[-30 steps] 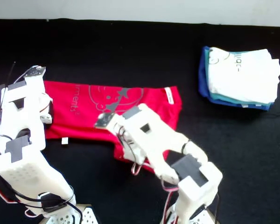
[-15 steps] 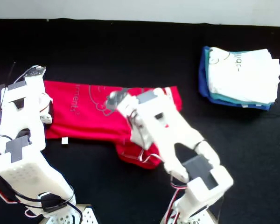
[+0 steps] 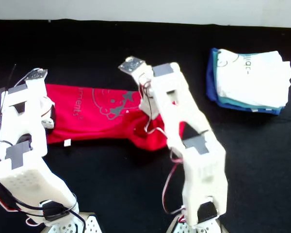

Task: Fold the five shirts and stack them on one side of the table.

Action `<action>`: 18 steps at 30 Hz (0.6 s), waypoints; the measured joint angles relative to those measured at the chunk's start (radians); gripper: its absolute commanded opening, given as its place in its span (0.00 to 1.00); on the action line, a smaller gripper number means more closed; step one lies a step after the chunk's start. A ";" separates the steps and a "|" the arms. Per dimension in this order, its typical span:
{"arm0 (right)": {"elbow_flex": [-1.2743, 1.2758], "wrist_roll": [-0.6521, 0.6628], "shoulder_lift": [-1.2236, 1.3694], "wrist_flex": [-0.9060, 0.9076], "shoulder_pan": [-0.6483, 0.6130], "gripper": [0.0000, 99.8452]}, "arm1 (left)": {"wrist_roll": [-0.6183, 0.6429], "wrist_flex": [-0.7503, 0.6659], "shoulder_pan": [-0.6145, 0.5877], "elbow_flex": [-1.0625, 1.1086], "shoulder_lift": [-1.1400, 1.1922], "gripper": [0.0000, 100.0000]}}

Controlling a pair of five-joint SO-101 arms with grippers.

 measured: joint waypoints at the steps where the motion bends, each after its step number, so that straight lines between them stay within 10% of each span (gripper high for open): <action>1: -0.049 0.000 0.046 0.008 0.008 0.01 | 0.000 0.000 0.000 0.000 0.000 0.01; 9: -0.431 0.000 0.298 0.160 0.071 0.30 | 0.000 0.000 0.000 0.000 0.000 0.01; 18: -0.764 -0.158 0.362 0.250 0.169 0.30 | 0.000 0.000 0.000 0.000 0.000 0.01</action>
